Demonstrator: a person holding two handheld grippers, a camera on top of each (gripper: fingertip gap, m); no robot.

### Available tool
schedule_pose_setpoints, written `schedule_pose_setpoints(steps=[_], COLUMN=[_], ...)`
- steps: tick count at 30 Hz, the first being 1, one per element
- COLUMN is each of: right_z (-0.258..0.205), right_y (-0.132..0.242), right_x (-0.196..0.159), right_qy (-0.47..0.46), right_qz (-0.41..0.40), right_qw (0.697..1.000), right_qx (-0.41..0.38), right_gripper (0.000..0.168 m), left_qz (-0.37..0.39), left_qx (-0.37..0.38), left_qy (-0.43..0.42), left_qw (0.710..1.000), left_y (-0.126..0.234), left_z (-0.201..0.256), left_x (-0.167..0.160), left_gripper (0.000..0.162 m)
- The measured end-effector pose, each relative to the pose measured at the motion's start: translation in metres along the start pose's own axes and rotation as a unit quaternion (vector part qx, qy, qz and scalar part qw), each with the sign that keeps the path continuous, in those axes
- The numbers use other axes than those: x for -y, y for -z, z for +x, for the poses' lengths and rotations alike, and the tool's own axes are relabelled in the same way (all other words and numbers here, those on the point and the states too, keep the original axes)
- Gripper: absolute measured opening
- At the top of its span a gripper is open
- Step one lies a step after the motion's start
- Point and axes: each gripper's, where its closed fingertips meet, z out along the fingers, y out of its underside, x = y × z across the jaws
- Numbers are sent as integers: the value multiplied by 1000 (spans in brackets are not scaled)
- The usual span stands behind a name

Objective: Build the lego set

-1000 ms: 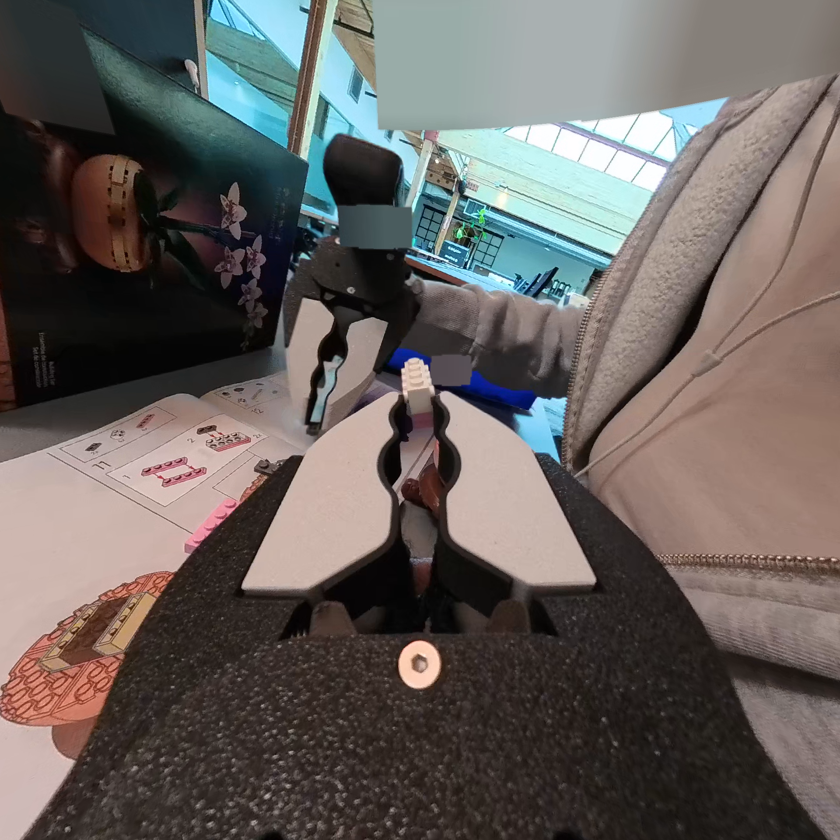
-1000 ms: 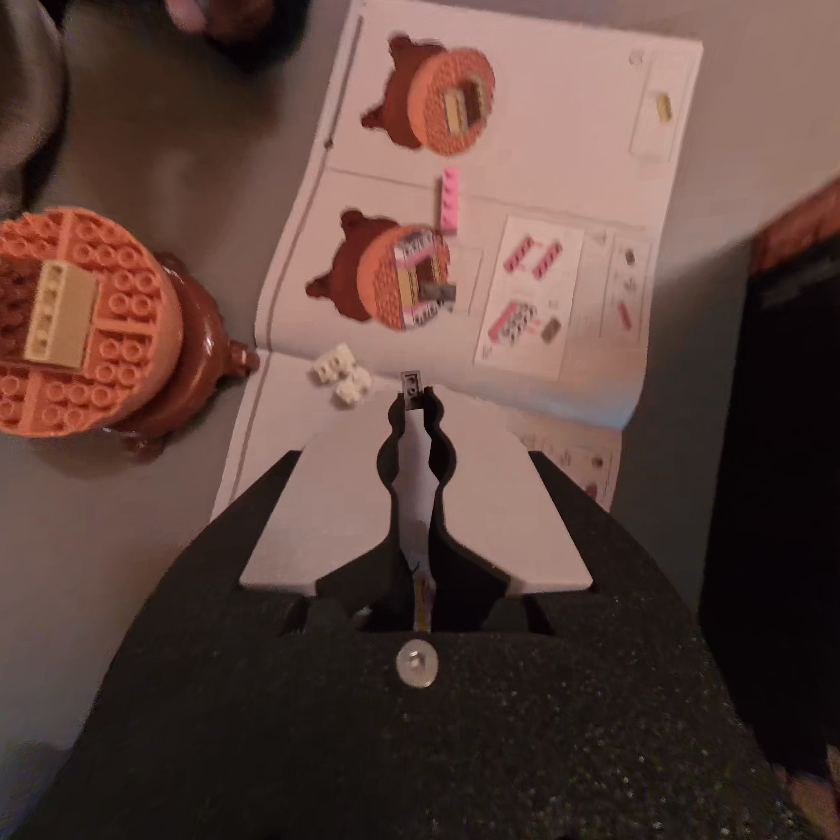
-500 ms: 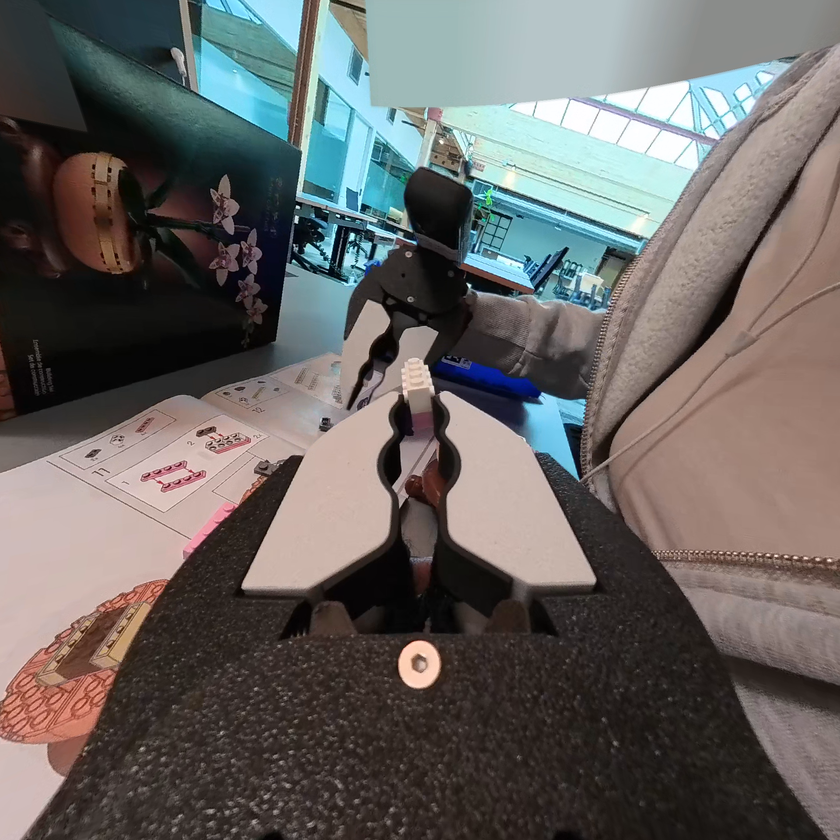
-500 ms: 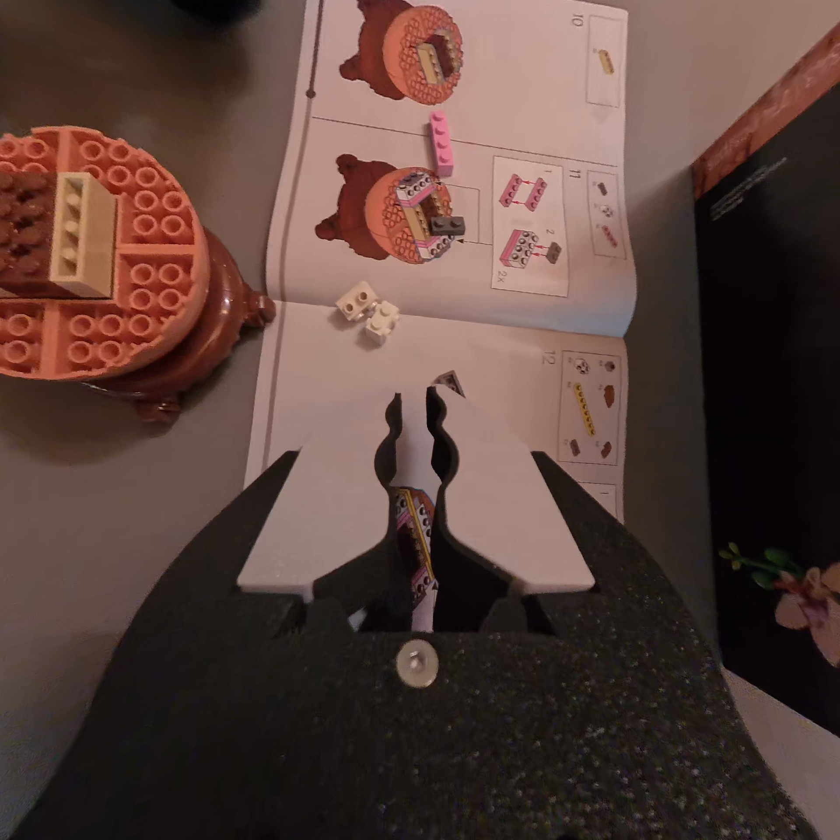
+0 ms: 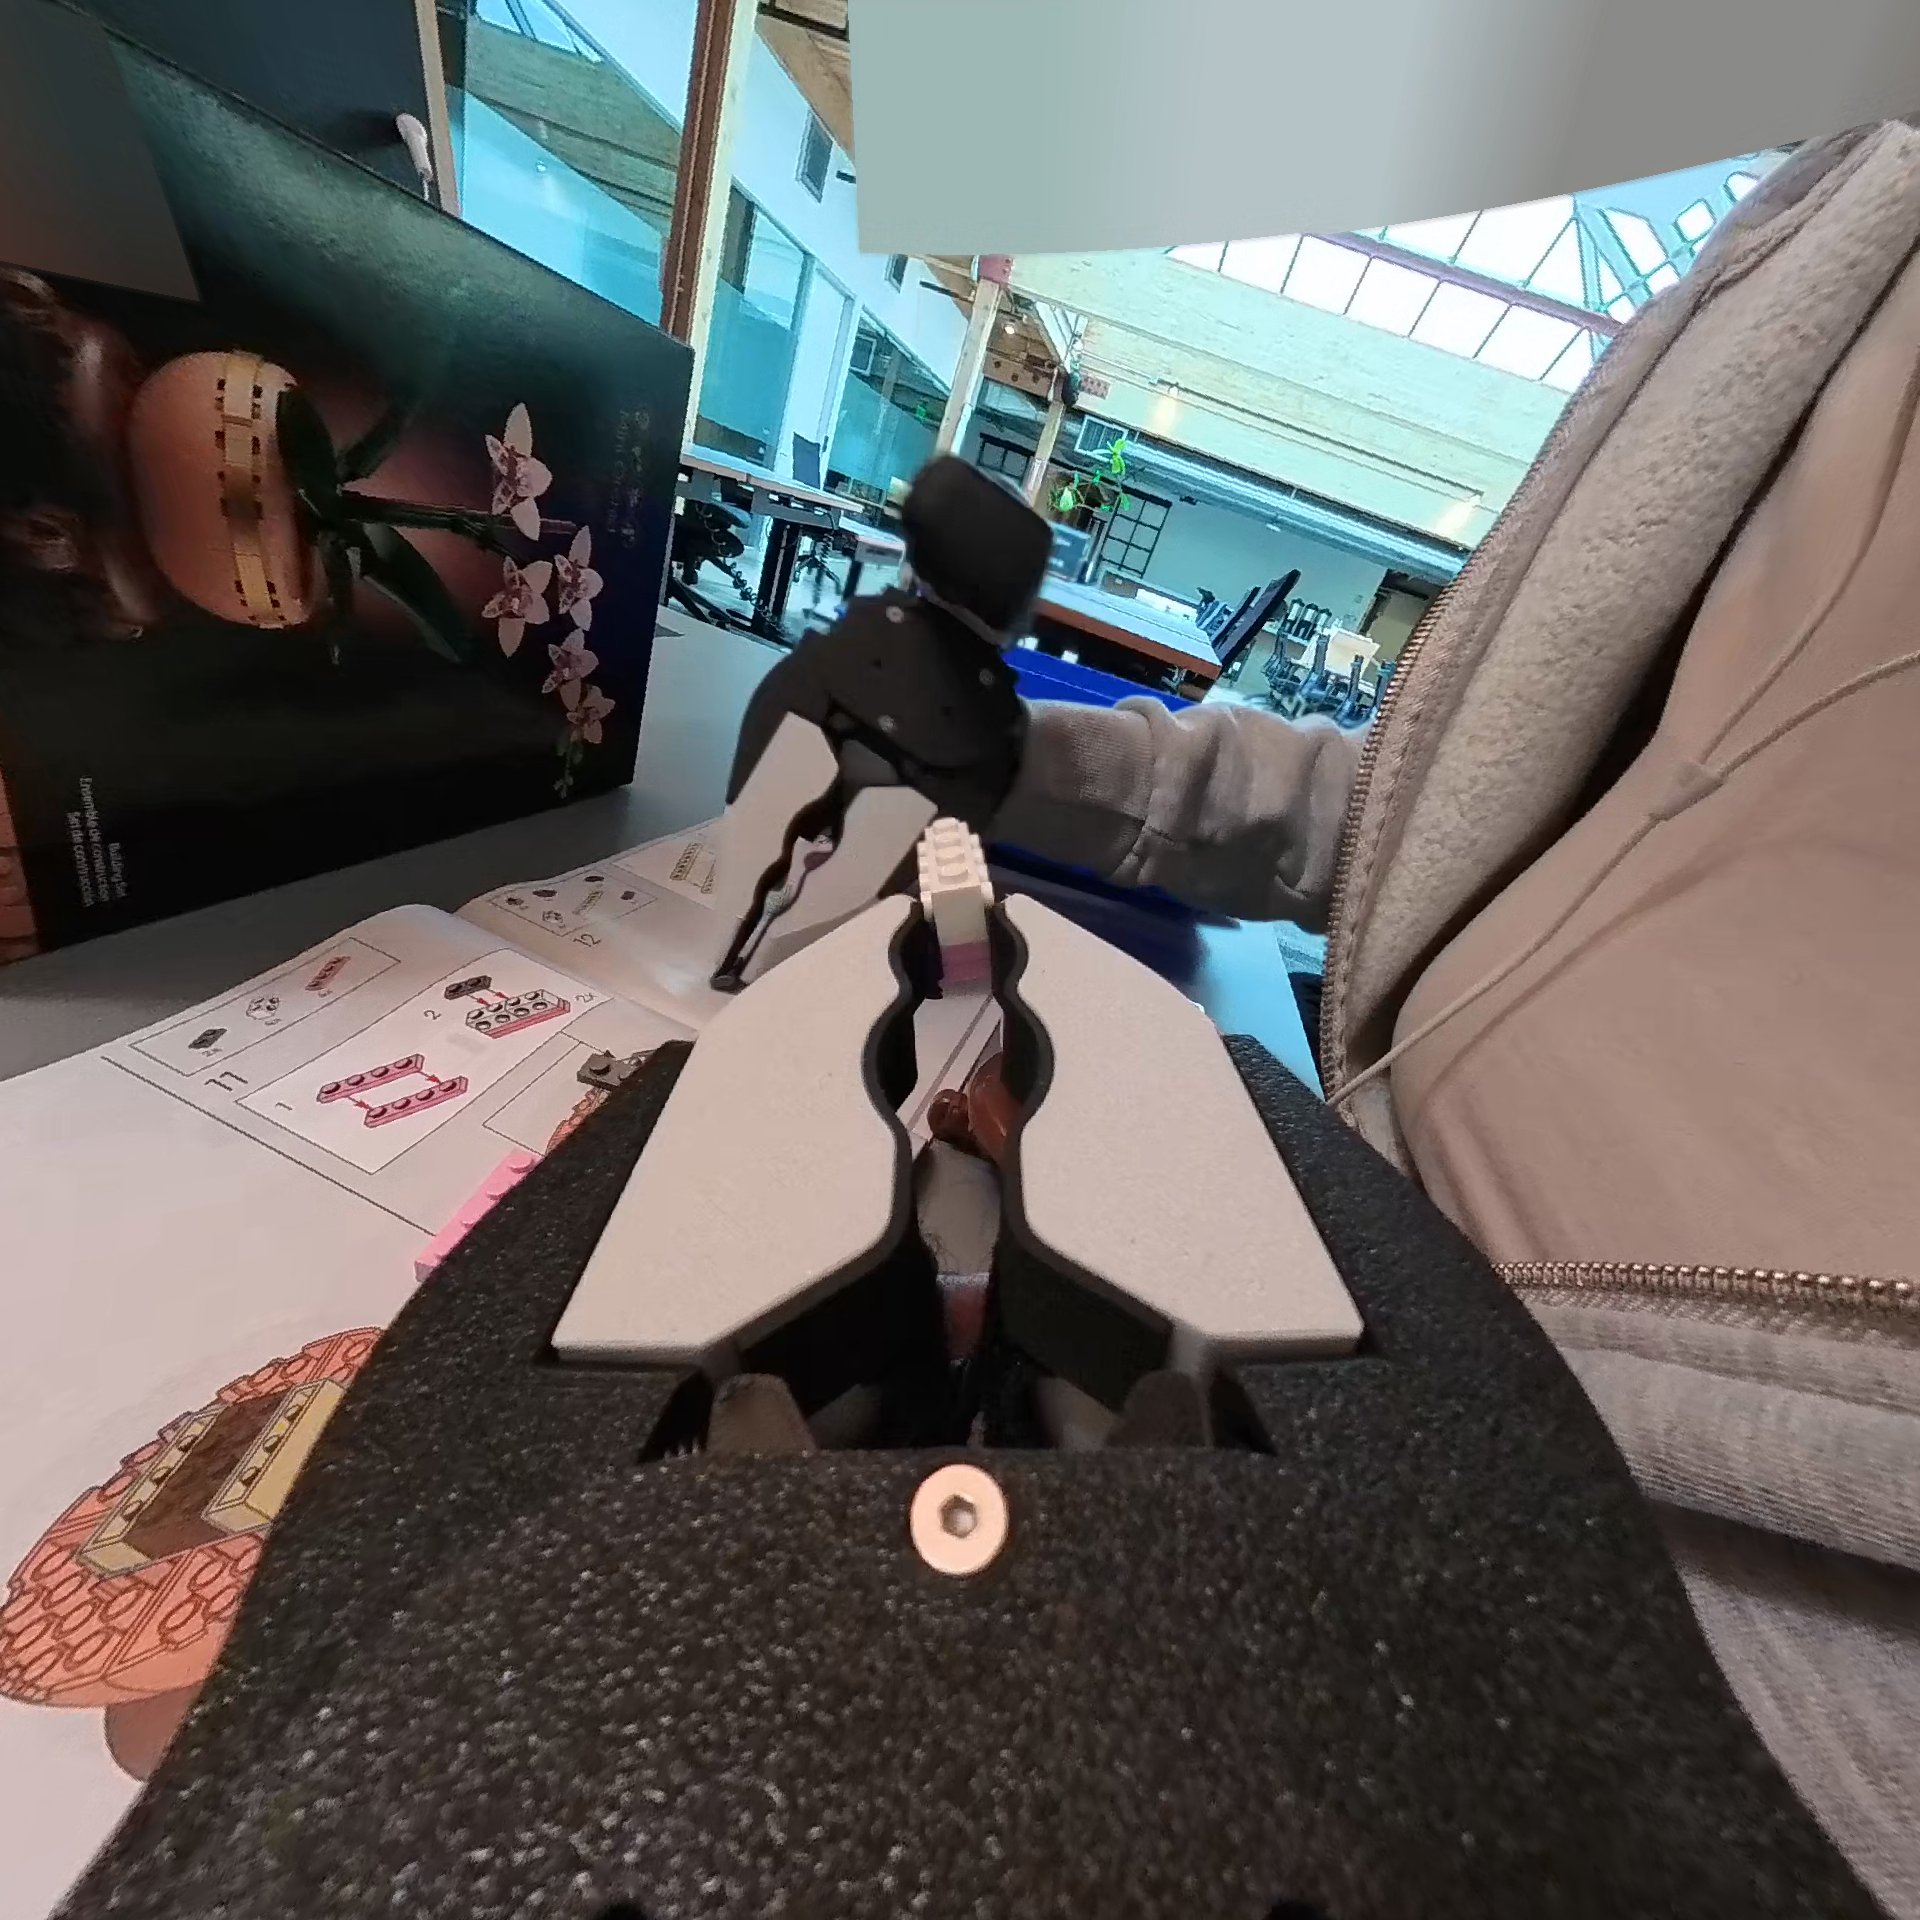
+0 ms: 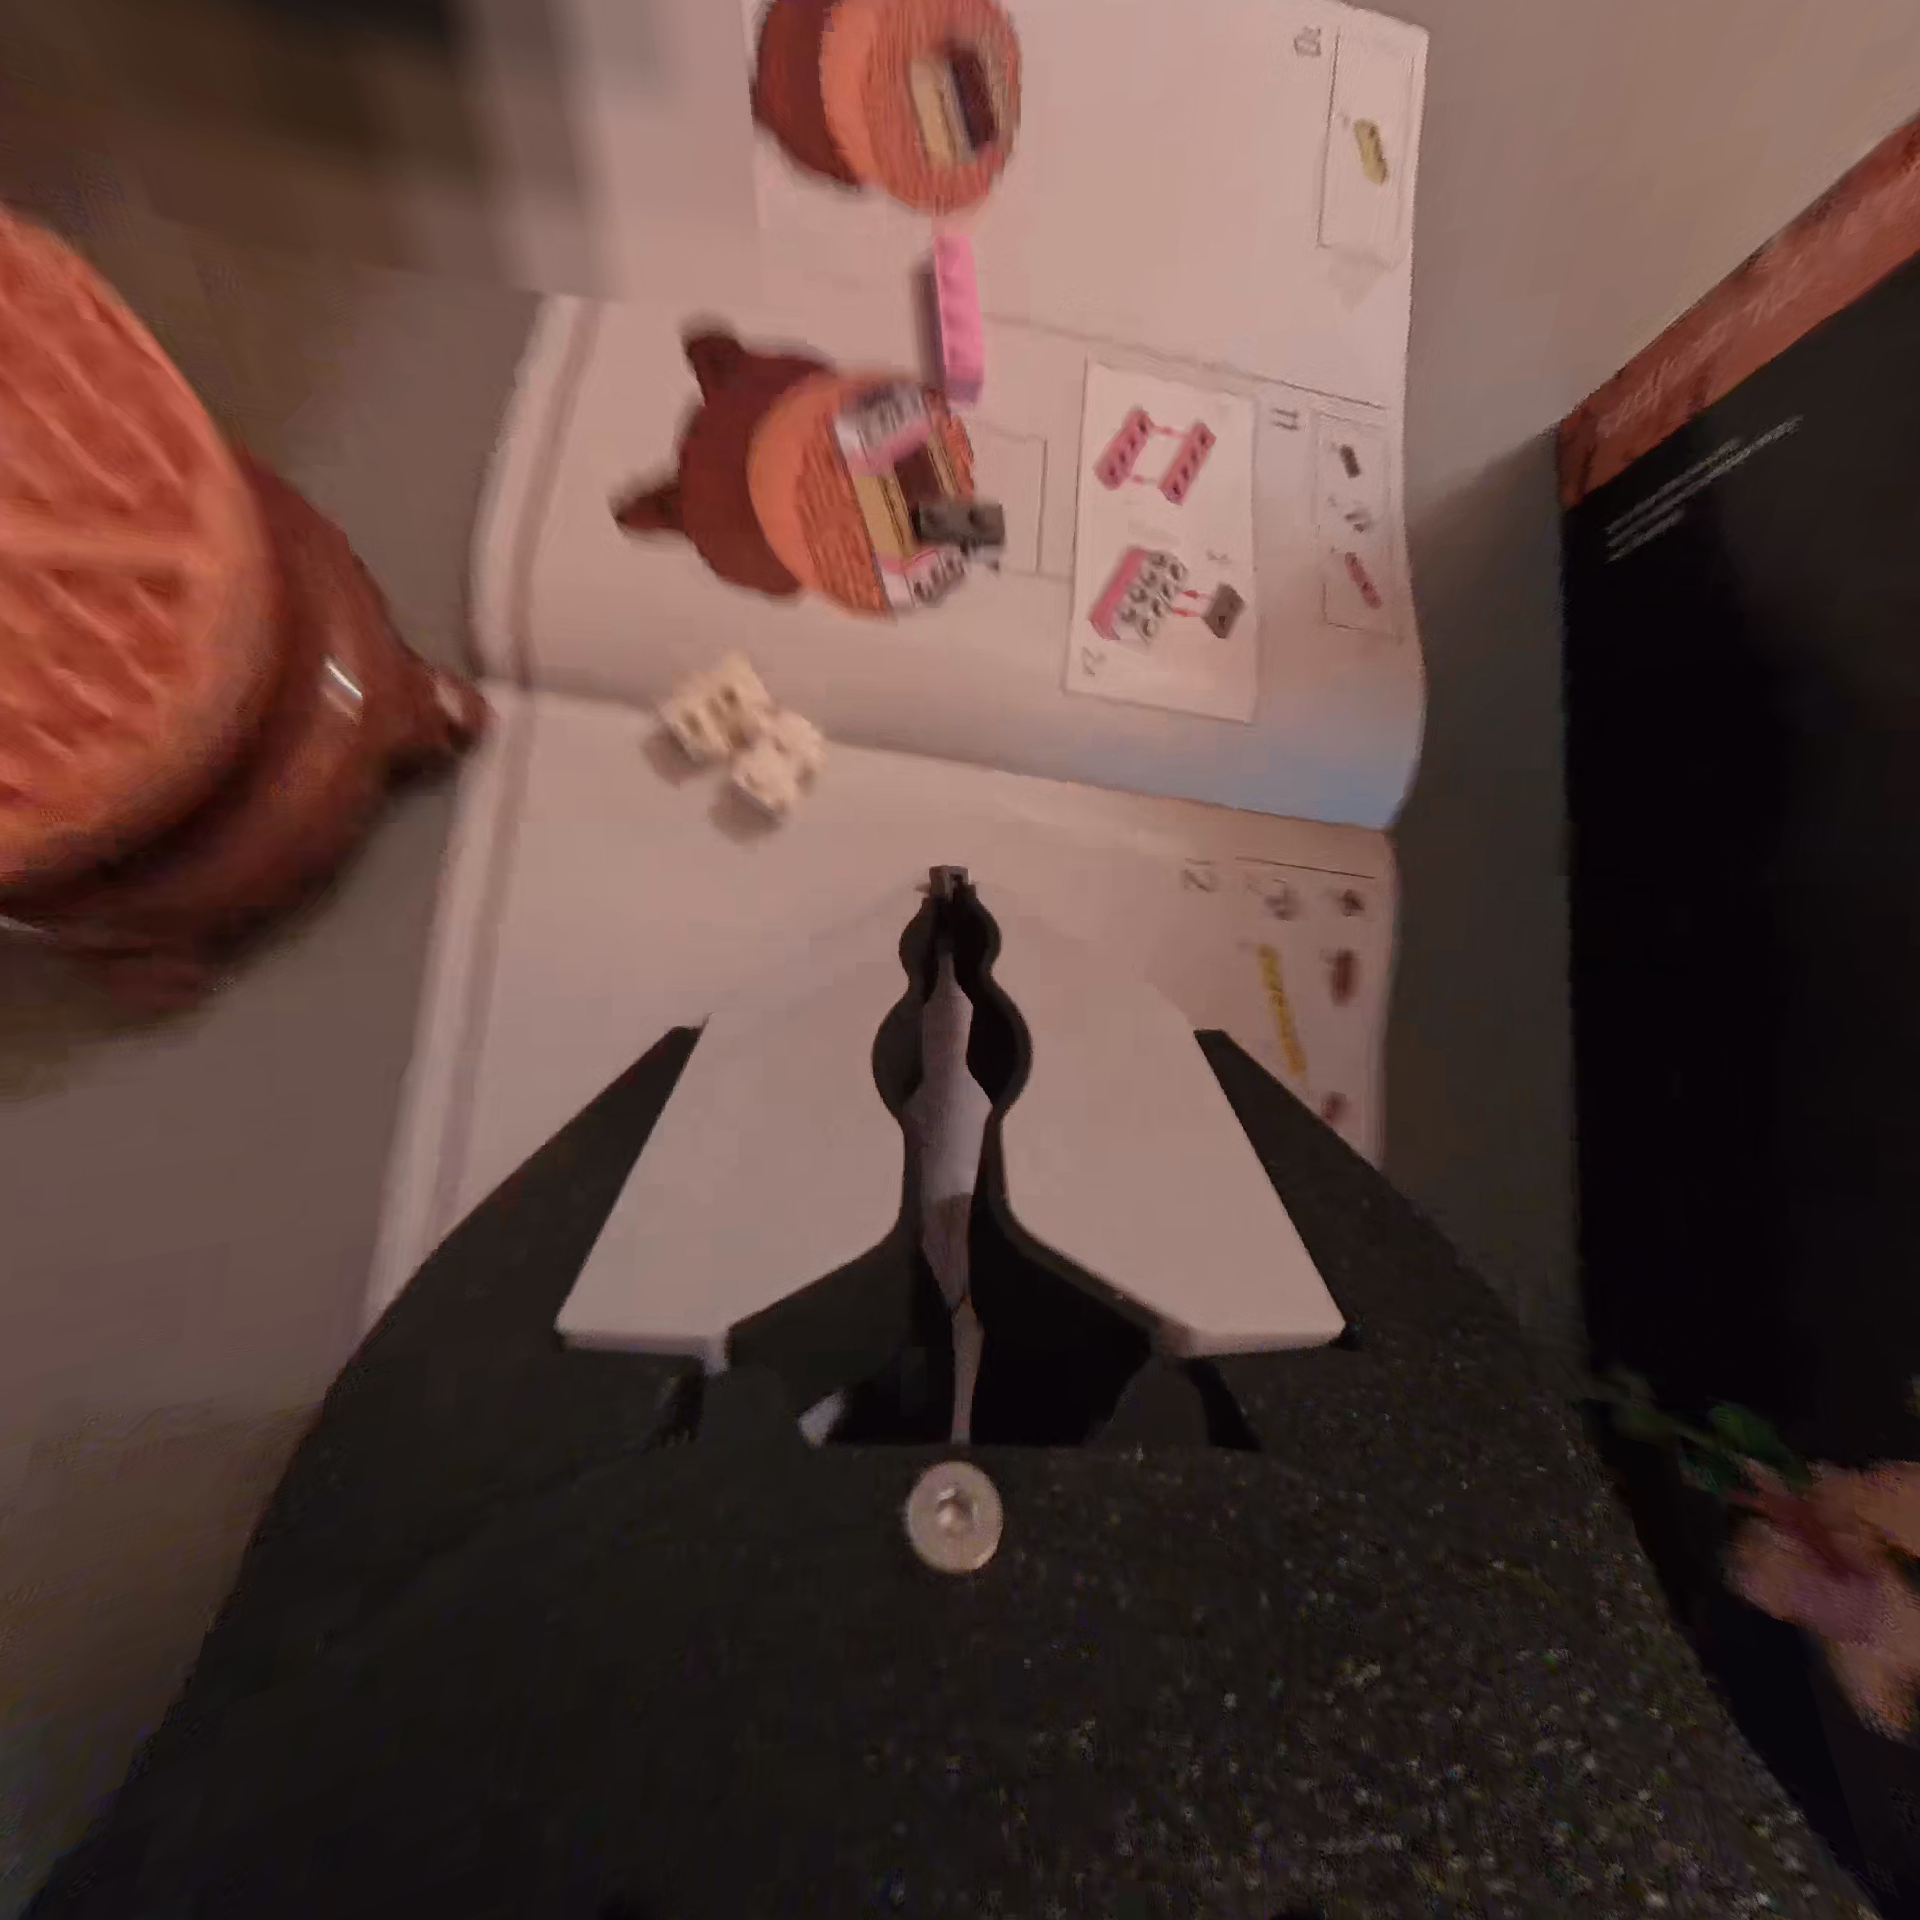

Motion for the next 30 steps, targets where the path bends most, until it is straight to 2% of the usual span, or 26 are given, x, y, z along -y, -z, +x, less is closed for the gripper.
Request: schedule_pose_setpoints(steps=[2,4,6,8,11,15,19,22,27,30], right_z=[-17,-25,-25,-21,-5,-3,-6,-8,-14,-12], right_y=[5,7,2,-1,0,1,11,10,2,1], right_x=[13,11,-4,-1,-9,-9,3,-2,-11,-10], right_qy=[-140,-223,-244,-266,-255,-242,-163,-90,-75,-62], right_qz=[27,2,-52,-47,-63,-49,-2,-21,-55,-54], right_qw=[981,955,947,941,952,959,981,995,995,996], right_qx=[128,196,201,203,154,140,106,44,33,31], right_gripper=[2,2,3,3,3,4,13,21,17,7], left_qz=[0,1,5,9,13,13,18,15,3,-1], left_qx=[-1,-2,-3,-5,-6,-10,-8,-9,-13,-15], left_qy=[0,0,2,5,8,10,11,8,-6,-13], left_qw=[1000,1000,1000,1000,1000,1000,1000,1000,1000,1000], left_y=[0,0,1,2,2,2,3,3,-1,-1], left_z=[0,0,0,0,-1,0,-1,0,2,4], left_x=[0,0,1,2,3,3,4,4,1,0], left_gripper=[10,10,10,10,10,10,10,10,10,10])
